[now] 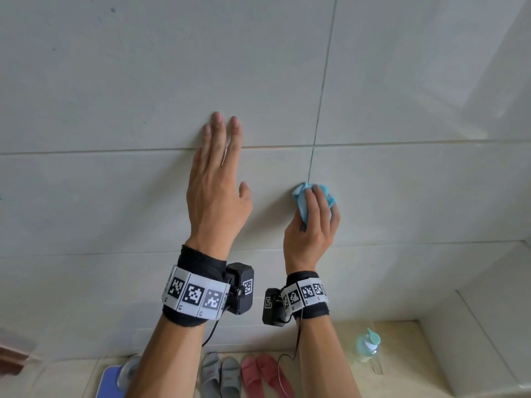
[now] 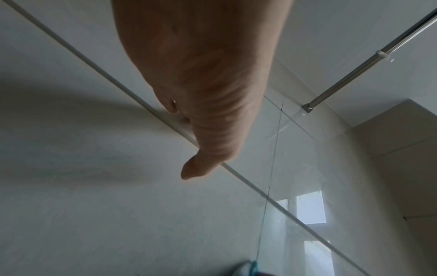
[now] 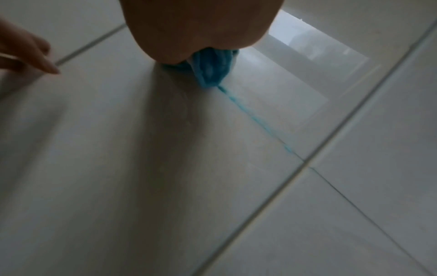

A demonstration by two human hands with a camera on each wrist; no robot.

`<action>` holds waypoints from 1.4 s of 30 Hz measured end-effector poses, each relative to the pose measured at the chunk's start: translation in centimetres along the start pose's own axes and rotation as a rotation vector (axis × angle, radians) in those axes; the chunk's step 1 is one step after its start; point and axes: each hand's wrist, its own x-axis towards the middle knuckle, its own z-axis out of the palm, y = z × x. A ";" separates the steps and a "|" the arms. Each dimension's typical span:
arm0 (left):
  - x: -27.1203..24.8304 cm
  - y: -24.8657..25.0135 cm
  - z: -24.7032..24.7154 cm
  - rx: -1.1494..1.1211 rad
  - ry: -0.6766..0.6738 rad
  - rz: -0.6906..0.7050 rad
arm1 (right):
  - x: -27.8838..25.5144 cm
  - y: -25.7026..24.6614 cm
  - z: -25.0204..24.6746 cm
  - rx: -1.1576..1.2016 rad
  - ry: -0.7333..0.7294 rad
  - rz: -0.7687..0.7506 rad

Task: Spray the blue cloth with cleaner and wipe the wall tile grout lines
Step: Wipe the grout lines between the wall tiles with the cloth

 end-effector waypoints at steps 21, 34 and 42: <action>-0.3 -0.3 0.2 0.015 -0.024 -0.013 | 6.8 -4.9 0.1 -0.055 0.005 0.105; -0.1 0.7 0.7 0.012 0.018 -0.041 | 2.4 -1.6 -0.6 -0.149 -0.047 0.068; -0.1 0.6 -0.2 -0.013 -0.022 -0.037 | 6.0 -3.1 -2.2 0.014 0.052 0.067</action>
